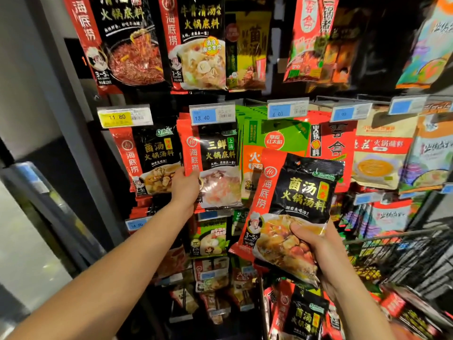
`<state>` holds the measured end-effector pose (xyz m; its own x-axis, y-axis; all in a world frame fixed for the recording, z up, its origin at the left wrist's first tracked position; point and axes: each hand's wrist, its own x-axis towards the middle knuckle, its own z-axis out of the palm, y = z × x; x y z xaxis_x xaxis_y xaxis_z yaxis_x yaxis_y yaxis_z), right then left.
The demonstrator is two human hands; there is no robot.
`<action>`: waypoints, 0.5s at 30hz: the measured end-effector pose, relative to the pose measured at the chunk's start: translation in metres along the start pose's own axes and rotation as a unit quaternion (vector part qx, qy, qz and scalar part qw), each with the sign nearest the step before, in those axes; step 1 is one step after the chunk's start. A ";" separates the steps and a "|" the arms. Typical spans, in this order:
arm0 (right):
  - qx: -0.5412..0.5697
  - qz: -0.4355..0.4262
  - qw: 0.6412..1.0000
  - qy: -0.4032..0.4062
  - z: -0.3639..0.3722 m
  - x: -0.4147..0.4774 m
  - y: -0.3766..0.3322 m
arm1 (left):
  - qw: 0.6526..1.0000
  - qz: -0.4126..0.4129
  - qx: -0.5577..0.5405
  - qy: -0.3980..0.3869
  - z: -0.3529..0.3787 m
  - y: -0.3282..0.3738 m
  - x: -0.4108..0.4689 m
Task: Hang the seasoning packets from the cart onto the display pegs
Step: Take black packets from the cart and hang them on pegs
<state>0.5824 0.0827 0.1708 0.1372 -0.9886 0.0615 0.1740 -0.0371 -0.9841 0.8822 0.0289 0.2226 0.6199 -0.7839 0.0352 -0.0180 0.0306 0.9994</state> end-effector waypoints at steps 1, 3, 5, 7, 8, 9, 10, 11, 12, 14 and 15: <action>0.004 -0.003 1.000 0.001 0.001 0.001 0.001 | 1.000 -0.003 0.020 0.000 0.001 -0.003 0.006; 0.000 -0.004 1.000 -0.011 0.004 0.001 -0.002 | 0.998 -0.025 0.055 0.003 -0.001 -0.009 0.020; 0.009 -0.005 1.000 -0.021 0.007 0.002 -0.003 | 0.996 -0.035 0.086 0.016 -0.003 -0.013 0.028; 0.022 0.013 0.998 -0.063 0.009 0.006 -0.001 | 0.993 -0.002 0.108 0.052 -0.006 -0.011 0.016; 0.026 0.022 0.995 -0.099 0.010 0.007 0.000 | 0.991 0.028 0.114 0.067 -0.008 -0.008 0.001; 0.029 0.030 0.992 -0.119 0.010 0.010 0.002 | 0.990 0.051 0.118 0.064 -0.011 -0.007 -0.016; 0.032 0.030 0.991 -0.125 0.011 0.012 0.002 | 0.990 0.066 0.116 0.035 -0.012 -0.005 -0.035; 0.031 0.027 0.992 -0.122 0.011 0.016 0.003 | 0.992 0.070 0.108 -0.017 -0.012 -0.001 -0.058; 0.027 0.027 0.991 -0.129 0.012 0.018 0.002 | 0.990 0.062 0.097 -0.078 -0.010 0.004 -0.080; 0.027 0.040 0.987 -0.150 0.018 0.021 -0.003 | 0.982 0.045 0.092 -0.159 -0.006 0.012 -0.114; 0.027 0.047 0.986 -0.155 0.021 0.024 -0.002 | 0.979 0.039 0.106 -0.170 -0.003 0.013 -0.126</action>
<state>0.6056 0.0617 0.1773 0.4452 -0.8951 0.0260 0.1974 0.0698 -0.9778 0.8063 0.1297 0.2313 0.3143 -0.9463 0.0752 -0.2400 -0.0026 0.9708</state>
